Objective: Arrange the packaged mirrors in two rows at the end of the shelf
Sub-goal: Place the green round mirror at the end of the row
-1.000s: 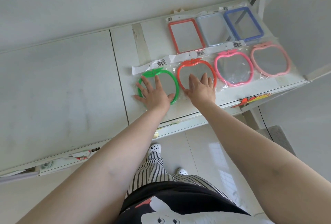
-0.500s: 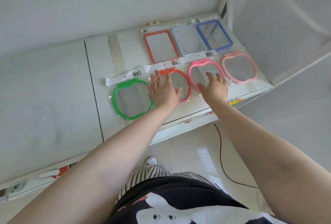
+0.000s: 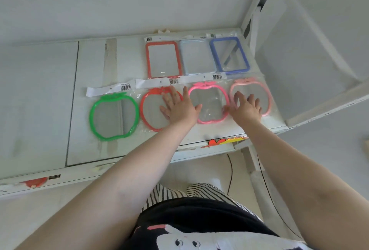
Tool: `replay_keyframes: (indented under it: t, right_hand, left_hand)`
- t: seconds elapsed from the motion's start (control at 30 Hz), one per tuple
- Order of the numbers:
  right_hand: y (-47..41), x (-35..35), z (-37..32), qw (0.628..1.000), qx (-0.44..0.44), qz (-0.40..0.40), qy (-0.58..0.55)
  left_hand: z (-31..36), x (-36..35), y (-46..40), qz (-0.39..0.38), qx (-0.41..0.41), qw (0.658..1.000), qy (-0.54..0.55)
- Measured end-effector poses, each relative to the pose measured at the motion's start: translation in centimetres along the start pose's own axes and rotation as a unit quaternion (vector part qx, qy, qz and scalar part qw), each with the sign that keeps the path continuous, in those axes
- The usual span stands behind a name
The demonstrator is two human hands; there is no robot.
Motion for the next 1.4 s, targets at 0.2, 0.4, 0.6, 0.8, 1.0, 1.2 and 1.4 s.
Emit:
replay_keyframes:
  t: [0.2,0.4,0.6,0.8,1.0,1.2,1.4]
  right_hand:
    - [-0.1,-1.1,0.0,0.999,0.033,-0.014,0.030]
    - [-0.4,-1.2,0.3,0.998,0.046,-0.018,0.045]
    - [-0.6,-1.2,0.4,0.998,0.048,-0.010,0.050]
    - [-0.5,-0.4,-0.1,0.998,0.054,0.001,0.024]
    - [-2.6,1.8,-2.4,0.994,0.103,0.023,-0.009]
    - [-8.5,2.0,-6.3,0.982,0.185,0.031,-0.026]
    - [-12.3,-1.4,-6.2,0.982,0.187,0.032,-0.014]
  left_hand:
    - [0.4,-1.7,0.3,0.030,0.023,0.998,-0.044]
    - [0.6,-1.6,0.4,0.038,0.027,0.998,-0.051]
    - [0.7,-1.5,0.7,0.037,0.019,0.998,-0.045]
    - [1.2,-0.6,0.8,0.070,0.009,0.996,-0.048]
    - [1.5,1.9,-0.8,0.113,0.005,0.993,-0.036]
    - [1.5,4.4,-6.5,0.124,-0.010,0.990,-0.058]
    - [0.8,2.1,-9.7,0.068,-0.006,0.994,-0.086]
Point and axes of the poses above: each hand's wrist, its own y-axis away from the middle knuckle, its own x-axis out of the back of the hand, z = x × y, the point moved 8 cm from there along -y, towards the middle knuckle, and after that the axes turned 9 degrees about z, right-handed, at the moved point
